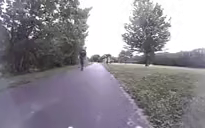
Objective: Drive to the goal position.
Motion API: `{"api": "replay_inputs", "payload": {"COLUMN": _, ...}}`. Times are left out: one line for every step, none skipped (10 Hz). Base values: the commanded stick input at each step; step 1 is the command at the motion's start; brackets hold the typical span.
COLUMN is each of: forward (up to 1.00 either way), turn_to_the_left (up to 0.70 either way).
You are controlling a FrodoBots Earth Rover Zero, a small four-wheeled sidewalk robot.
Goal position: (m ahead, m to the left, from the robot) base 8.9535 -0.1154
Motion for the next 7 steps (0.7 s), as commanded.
{"api": "replay_inputs", "payload": {"forward": 0.7, "turn_to_the_left": 0.0}}
{"api": "replay_inputs", "payload": {"forward": 0.7, "turn_to_the_left": 0.0}}
{"api": "replay_inputs", "payload": {"forward": 0.7, "turn_to_the_left": 0.0}}
{"api": "replay_inputs", "payload": {"forward": 0.7, "turn_to_the_left": 0.0}}
{"api": "replay_inputs", "payload": {"forward": 0.7, "turn_to_the_left": 0.0}}
{"api": "replay_inputs", "payload": {"forward": 0.7, "turn_to_the_left": 0.0}}
{"api": "replay_inputs", "payload": {"forward": 0.7, "turn_to_the_left": 0.0}}
